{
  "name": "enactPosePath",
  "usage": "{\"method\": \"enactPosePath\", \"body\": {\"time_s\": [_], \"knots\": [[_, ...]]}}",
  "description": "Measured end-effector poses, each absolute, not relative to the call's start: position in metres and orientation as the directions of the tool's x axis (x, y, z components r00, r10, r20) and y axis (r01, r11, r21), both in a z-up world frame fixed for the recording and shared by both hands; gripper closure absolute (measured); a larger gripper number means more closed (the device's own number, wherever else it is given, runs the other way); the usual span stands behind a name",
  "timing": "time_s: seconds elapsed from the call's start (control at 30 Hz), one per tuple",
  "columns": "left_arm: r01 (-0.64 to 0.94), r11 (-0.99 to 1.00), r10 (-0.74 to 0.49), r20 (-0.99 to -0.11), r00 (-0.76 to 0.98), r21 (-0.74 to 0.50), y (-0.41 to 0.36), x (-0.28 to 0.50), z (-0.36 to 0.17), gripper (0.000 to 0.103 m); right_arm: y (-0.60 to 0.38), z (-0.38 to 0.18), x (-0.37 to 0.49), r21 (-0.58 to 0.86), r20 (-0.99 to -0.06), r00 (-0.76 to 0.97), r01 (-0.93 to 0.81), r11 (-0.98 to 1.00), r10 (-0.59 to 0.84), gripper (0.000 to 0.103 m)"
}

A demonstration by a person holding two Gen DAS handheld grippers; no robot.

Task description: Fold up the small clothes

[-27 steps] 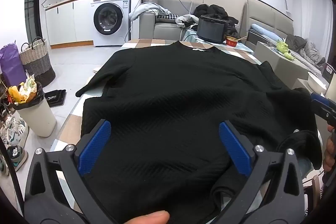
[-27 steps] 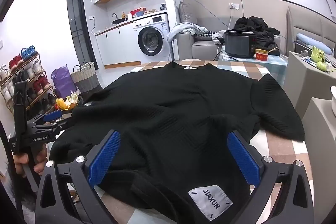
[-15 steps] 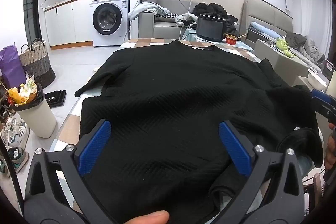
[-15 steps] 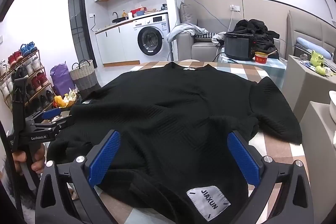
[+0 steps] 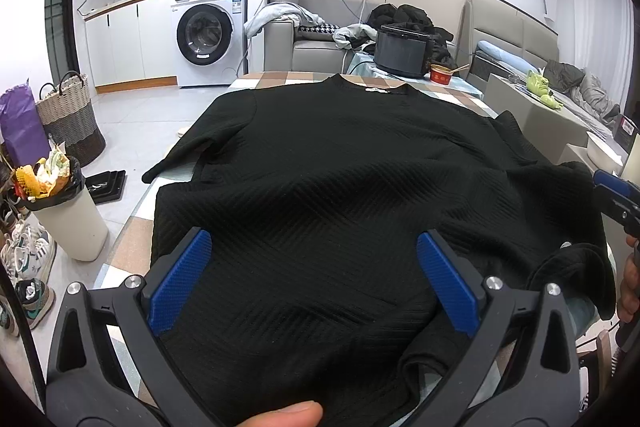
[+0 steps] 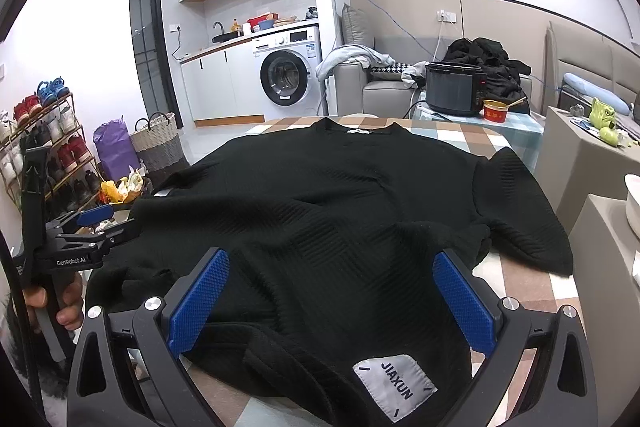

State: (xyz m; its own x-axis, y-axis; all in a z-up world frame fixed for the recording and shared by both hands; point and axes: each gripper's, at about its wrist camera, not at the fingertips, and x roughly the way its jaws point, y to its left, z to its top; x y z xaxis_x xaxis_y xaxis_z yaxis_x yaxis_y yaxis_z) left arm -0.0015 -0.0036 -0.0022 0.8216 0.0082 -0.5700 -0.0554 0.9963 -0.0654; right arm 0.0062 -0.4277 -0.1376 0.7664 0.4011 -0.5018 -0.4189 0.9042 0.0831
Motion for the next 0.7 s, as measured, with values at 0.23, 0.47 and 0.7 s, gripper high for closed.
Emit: {"method": "enactPosePath", "body": {"time_s": [0.23,0.47,0.7], "knots": [[-0.055,0.996,0.007,-0.571,0.821,-0.066,-0.0035,-0.0012,-0.002,0.001,-0.428,-0.1362,0.0047,0.08,-0.497,0.771,-0.416,0.906,0.398,0.0],[-0.055,0.996,0.008,-0.572,0.82,-0.065,-0.0042,-0.0007,-0.0022,0.001,-0.4269,-0.1349,0.0061,0.08,-0.497,0.773,-0.412,0.908,0.395,0.0],[-0.055,0.996,0.008,-0.572,0.82,-0.066,-0.0045,-0.001,-0.0023,0.001,-0.4261,-0.1359,0.0052,0.08,-0.496,0.774,-0.411,0.908,0.394,0.0]]}}
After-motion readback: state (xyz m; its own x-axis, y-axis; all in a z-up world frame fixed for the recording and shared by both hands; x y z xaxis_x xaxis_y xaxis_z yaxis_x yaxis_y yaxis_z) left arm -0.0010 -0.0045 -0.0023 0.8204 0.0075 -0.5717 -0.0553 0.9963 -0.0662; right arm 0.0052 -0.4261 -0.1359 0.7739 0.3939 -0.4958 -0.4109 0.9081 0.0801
